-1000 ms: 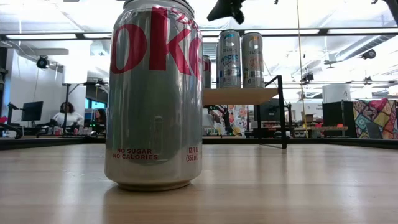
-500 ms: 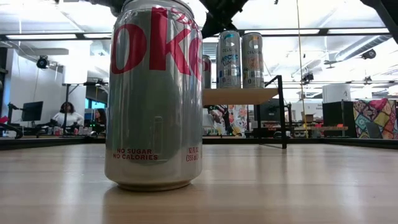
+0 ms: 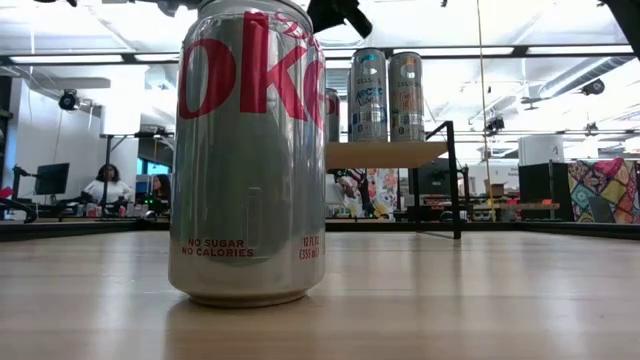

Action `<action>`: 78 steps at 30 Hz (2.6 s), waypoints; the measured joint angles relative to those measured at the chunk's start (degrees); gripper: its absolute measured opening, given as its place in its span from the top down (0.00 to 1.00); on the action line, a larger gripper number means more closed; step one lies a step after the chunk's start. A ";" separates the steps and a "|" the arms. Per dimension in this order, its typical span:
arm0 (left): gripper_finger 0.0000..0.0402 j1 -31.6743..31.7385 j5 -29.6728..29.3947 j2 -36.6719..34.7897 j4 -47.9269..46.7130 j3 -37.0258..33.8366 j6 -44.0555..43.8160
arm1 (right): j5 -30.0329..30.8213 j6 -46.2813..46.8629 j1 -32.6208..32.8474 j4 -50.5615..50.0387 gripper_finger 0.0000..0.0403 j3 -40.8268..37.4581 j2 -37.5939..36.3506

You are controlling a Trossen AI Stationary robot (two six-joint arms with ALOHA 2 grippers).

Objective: Place canned beverage on shelf
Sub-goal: Adjust the soda cans on the shelf

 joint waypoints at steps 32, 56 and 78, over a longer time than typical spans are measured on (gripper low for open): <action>1.00 0.00 -0.02 2.58 -0.12 0.29 0.19 | 13.56 9.39 0.54 -3.50 0.98 -0.06 0.56; 1.00 0.39 8.16 11.19 13.20 2.46 -8.25 | -25.27 -34.08 -20.91 -15.84 0.98 12.14 -4.20; 1.00 13.05 6.97 36.22 -20.56 37.67 10.73 | -18.11 -22.72 -37.71 -13.21 0.98 5.54 -3.34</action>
